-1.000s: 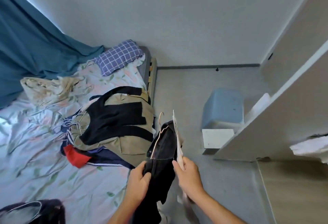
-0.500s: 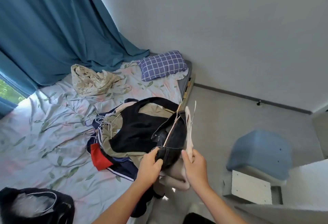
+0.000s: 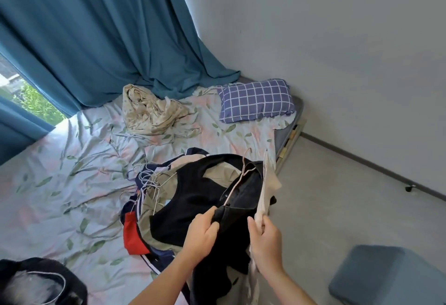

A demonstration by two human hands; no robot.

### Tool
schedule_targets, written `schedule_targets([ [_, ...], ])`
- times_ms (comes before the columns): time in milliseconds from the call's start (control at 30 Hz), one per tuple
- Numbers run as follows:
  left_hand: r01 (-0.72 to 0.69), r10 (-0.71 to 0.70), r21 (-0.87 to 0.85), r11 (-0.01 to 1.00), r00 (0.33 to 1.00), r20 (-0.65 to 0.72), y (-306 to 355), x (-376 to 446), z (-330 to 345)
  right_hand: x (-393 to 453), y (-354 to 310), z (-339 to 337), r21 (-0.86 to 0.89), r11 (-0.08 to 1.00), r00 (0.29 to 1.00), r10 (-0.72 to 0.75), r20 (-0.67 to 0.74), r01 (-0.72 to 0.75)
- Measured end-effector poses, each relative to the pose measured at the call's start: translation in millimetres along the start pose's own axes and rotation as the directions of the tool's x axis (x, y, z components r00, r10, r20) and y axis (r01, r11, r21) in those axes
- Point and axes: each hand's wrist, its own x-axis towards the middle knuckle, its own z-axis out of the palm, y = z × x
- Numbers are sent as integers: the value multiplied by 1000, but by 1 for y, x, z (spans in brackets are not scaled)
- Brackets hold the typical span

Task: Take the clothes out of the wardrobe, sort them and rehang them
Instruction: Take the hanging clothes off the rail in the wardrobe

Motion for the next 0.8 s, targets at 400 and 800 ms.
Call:
schedule_targets([
  [400, 279, -266, 8, 960, 923, -278, -146, 121, -52, 122, 14, 177, -176, 977, 959, -68, 277, 120],
  [800, 359, -334, -37, 933, 819, -466, -241, 97, -82, 154, 34, 303, -331, 929, 781, 82, 619, 165],
])
